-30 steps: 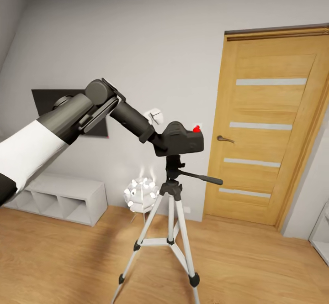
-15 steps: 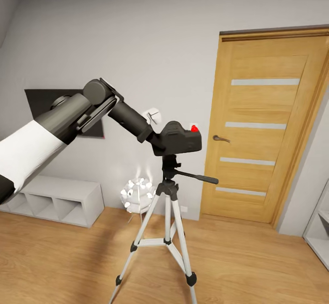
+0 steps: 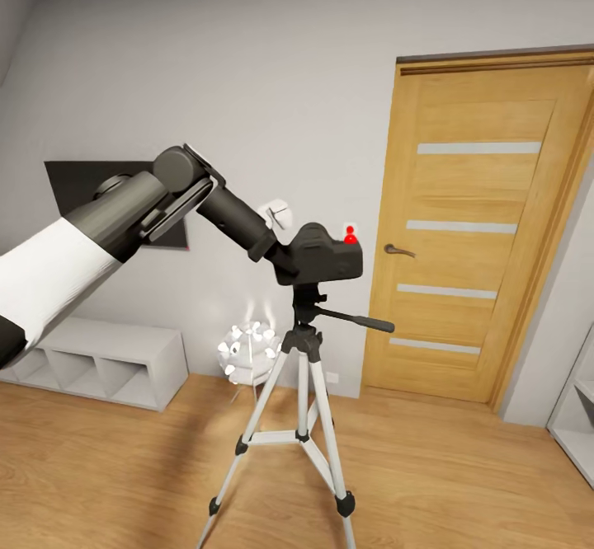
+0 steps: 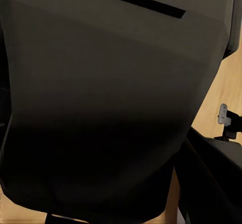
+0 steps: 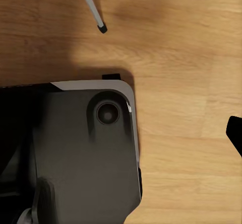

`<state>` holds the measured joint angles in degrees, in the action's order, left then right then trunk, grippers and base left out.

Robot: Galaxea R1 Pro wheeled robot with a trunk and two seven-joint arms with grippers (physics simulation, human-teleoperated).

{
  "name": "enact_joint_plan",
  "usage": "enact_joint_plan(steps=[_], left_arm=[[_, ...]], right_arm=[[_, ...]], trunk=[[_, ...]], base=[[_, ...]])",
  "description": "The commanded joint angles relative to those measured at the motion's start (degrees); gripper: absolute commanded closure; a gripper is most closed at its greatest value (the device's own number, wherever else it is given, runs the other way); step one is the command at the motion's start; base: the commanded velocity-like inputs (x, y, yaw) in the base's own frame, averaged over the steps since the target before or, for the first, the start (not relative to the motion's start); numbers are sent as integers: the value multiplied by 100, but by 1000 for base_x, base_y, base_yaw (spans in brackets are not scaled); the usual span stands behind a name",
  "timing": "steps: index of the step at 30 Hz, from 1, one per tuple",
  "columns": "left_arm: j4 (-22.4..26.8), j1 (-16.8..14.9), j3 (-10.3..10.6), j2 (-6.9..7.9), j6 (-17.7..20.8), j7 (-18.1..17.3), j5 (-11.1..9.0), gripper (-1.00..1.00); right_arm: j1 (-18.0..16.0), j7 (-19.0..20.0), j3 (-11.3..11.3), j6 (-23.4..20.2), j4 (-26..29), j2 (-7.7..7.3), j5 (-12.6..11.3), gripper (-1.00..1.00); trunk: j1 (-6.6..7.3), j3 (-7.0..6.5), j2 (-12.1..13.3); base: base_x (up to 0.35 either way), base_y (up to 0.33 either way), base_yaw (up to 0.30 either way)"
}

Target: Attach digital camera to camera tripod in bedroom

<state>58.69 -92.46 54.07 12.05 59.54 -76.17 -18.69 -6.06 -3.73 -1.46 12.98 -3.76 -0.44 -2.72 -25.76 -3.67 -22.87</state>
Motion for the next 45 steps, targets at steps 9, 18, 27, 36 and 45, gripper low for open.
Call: enact_joint_plan(steps=[9, 18, 27, 36, 45], left_arm=[[2, -5, 24, 25, 46, -12, -20, 100], [2, -6, 24, 24, 46, -12, -20, 100], [23, -7, 24, 27, 46, -12, -20, 100], [37, -9, 32, 22, 46, -12, -20, 100], [37, -6, 35, 26, 46, -12, -20, 100]], right_arm=[[-9, 4, -12, 47, -26, 0, -27, -100], [-9, 4, -12, 47, -26, 0, -27, -100], [-9, 4, -12, 47, -28, 0, -27, -100], [-9, 4, -12, 47, -28, 0, -27, -100], [-9, 4, -13, 47, -26, 0, -27, -100]], trunk=[[-2, 2, -5], [-2, 2, -5], [-2, 2, -5], [-2, 2, -5], [-2, 2, -5]], base=[[0, 70, 0], [0, 38, 0], [1, 1, 0], [187, 121, 0], [121, 79, -70]])
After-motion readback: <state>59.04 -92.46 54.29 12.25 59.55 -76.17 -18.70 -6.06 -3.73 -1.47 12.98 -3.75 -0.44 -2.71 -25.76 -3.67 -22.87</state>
